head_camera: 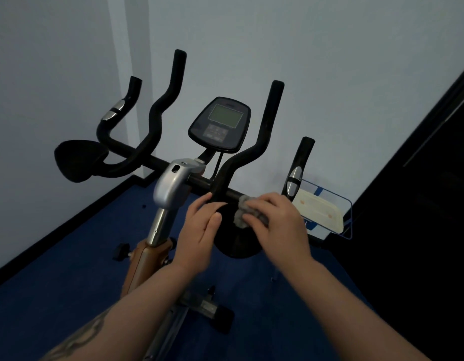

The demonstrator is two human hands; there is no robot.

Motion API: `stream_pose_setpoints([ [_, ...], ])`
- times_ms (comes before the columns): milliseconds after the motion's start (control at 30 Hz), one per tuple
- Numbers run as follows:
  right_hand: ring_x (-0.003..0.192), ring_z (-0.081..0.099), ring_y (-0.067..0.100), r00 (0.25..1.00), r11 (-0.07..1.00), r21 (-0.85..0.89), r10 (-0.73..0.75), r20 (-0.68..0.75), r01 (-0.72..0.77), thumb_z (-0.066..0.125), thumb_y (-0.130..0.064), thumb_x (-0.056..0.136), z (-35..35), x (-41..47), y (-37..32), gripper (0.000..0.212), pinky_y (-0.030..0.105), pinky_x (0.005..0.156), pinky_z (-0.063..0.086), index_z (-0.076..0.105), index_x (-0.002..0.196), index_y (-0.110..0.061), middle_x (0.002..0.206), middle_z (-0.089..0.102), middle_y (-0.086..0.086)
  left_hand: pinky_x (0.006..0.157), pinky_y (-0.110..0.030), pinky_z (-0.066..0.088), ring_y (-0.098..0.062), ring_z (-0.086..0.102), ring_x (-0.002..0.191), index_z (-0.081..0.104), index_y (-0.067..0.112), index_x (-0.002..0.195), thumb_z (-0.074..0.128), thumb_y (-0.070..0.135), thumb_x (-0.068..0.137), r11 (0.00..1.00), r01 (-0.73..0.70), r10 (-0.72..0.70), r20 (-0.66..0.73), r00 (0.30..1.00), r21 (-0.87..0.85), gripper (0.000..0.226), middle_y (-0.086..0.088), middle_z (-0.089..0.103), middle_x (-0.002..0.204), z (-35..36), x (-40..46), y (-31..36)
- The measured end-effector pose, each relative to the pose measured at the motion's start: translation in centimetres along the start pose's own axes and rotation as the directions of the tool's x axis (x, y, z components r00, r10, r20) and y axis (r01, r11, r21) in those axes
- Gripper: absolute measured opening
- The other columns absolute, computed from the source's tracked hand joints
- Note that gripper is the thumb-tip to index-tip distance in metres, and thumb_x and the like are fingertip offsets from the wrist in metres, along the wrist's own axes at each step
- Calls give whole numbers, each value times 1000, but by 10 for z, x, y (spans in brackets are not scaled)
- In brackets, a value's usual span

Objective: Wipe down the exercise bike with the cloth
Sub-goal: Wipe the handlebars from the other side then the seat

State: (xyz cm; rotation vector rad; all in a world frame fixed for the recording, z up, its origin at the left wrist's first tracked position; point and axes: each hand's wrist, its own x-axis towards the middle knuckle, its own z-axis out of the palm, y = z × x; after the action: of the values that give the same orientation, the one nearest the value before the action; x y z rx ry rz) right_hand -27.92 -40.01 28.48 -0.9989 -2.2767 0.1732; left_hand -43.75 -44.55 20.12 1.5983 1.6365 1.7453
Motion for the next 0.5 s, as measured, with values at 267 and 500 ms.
stream_pose_setpoints([
  [267, 91, 60, 18, 949, 943, -119, -303, 85, 312, 79, -15, 76, 7, -24, 7, 20, 31, 84, 45, 72, 95, -17, 94, 67, -3, 112, -15, 26, 6, 27, 138, 56, 29, 128, 30, 55, 94, 973, 181, -174, 54, 983, -142, 51, 13, 40, 145, 0, -9, 5],
  [500, 96, 57, 17, 993, 993, -8, -119, -26, 118, 72, -13, 83, 24, -9, -16, 16, 30, 85, 47, 69, 99, -14, 100, 65, 1, 111, -15, 25, 5, 23, 141, 41, 73, 119, 29, 51, 96, 967, 169, -162, 53, 985, -191, 34, 45, 30, 139, 3, -15, 10],
])
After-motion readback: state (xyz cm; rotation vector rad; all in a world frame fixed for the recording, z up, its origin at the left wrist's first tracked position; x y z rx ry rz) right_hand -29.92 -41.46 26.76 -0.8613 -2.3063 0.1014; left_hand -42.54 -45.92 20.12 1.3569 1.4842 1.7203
